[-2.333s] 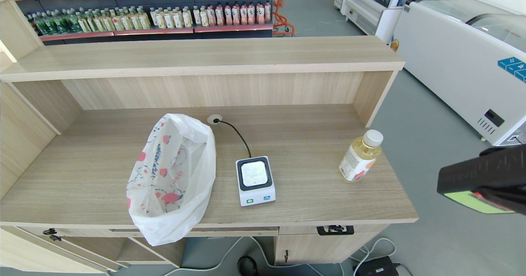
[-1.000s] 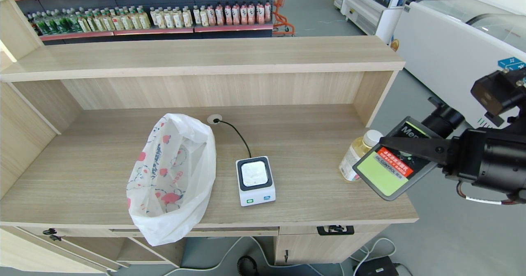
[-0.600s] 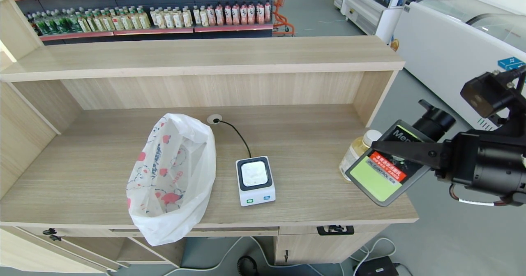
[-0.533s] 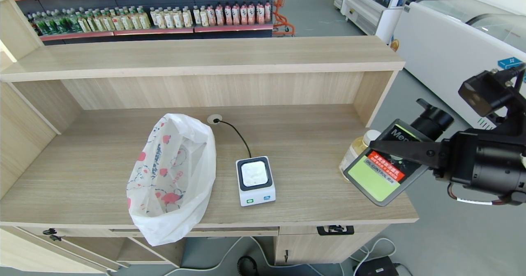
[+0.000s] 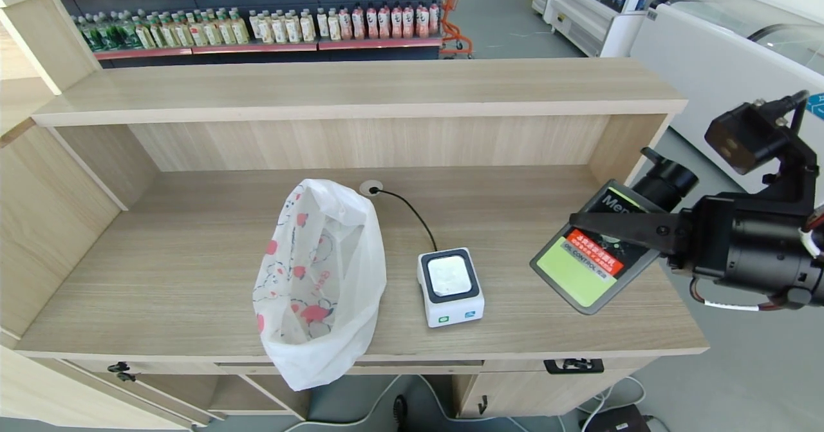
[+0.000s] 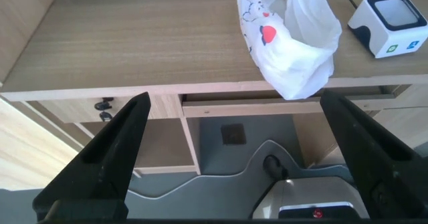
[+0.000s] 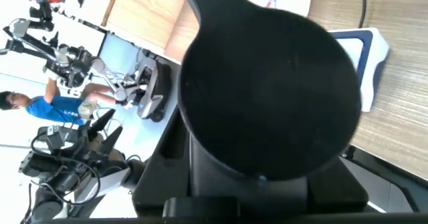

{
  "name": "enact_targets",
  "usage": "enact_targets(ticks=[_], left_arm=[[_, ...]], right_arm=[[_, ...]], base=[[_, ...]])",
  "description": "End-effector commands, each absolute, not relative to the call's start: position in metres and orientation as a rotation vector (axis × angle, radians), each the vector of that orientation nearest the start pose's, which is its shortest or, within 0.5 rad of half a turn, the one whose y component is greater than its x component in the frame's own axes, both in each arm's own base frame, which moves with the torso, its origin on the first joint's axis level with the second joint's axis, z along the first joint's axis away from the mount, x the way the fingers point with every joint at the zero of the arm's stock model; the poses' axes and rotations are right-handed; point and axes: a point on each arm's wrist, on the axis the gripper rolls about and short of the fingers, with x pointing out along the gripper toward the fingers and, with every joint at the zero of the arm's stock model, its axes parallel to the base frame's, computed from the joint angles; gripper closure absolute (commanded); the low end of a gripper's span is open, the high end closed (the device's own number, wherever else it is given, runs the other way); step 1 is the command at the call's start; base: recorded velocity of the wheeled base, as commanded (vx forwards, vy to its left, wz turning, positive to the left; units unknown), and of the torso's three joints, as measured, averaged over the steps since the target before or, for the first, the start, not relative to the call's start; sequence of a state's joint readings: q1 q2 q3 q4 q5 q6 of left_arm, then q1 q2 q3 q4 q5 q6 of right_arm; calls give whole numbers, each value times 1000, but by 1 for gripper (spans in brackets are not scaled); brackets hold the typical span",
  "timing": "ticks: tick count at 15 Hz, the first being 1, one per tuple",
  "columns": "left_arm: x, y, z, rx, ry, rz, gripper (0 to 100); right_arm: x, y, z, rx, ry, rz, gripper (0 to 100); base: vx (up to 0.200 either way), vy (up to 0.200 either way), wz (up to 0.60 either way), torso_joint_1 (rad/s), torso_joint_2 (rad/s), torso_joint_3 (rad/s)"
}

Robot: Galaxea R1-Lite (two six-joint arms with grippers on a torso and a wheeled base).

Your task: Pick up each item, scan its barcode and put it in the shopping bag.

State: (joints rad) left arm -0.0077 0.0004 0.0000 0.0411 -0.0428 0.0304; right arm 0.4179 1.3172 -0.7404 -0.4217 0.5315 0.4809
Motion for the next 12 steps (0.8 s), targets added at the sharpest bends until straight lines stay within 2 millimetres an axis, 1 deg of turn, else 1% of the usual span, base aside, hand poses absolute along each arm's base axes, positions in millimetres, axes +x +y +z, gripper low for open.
enact_targets(ticks=[1, 2, 4, 5, 7, 9, 12], left_arm=[[-23, -1, 71, 30, 41, -50, 0], [-23, -1, 71, 30, 41, -51, 0], [-23, -1, 71, 30, 41, -51, 0], [-23, -1, 71, 30, 41, -51, 0], [-23, -1, 71, 28, 41, -51, 0], [-23, -1, 71, 28, 41, -51, 0], [-23, -1, 71, 28, 41, -51, 0]], right_arm=[[198, 95, 236, 451, 408, 859, 100], [207, 91, 231, 434, 414, 826, 100], [224, 91, 222, 417, 429, 763, 100], [232, 91, 214, 408, 448, 712, 100], [251, 94, 195, 341, 468, 555, 100], [258, 97, 190, 346, 472, 538, 100], [277, 105, 179, 356, 469, 603, 100]], base=[[0, 200, 0, 12, 7, 2], [0, 0, 0, 0, 0, 0], [0, 0, 0, 0, 0, 0], [0, 0, 0, 0, 0, 0], [0, 0, 0, 0, 0, 0], [0, 0, 0, 0, 0, 0], [0, 0, 0, 0, 0, 0]])
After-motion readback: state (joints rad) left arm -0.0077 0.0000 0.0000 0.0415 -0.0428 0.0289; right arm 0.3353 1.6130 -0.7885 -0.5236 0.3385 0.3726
